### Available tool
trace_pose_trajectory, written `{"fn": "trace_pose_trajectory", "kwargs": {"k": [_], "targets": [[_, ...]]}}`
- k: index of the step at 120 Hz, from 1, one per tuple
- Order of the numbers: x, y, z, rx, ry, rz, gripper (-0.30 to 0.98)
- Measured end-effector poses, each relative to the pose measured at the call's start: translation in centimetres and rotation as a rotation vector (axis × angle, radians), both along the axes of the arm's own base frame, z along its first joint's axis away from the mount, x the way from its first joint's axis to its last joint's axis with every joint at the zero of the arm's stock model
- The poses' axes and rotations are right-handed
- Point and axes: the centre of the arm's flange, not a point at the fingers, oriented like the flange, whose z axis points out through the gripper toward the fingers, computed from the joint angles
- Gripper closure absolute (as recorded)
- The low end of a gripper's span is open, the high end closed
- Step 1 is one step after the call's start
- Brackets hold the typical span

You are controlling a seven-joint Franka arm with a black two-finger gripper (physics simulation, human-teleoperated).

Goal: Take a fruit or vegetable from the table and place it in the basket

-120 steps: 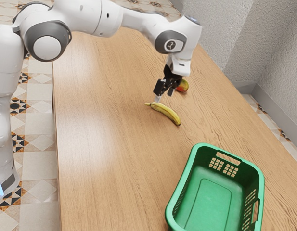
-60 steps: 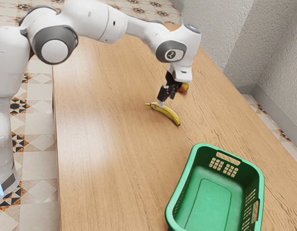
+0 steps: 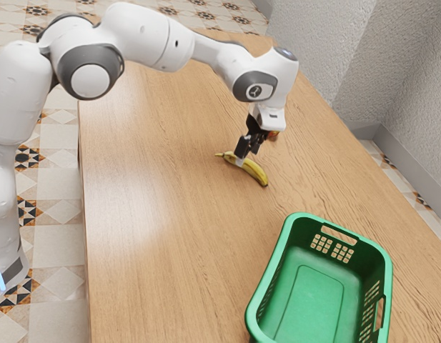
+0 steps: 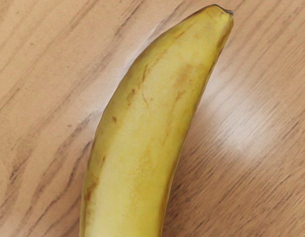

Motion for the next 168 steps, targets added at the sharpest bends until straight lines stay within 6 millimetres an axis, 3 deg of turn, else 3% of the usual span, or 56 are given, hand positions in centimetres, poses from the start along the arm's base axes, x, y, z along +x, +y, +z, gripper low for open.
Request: {"fn": "trace_pose_trajectory", "kwargs": {"k": [98, 131, 157, 168], "targets": [[1.3, 1.1, -3.0, 0.003, -0.015, 0.025, 0.01], [1.3, 1.0, -2.7, 0.002, -0.022, 0.034, 0.47], [1.2, 0.9, -1.8, 0.003, -0.031, 0.059, 0.51], [0.9, 0.9, -0.6, 0.005, -0.039, 0.072, 0.51]]}}
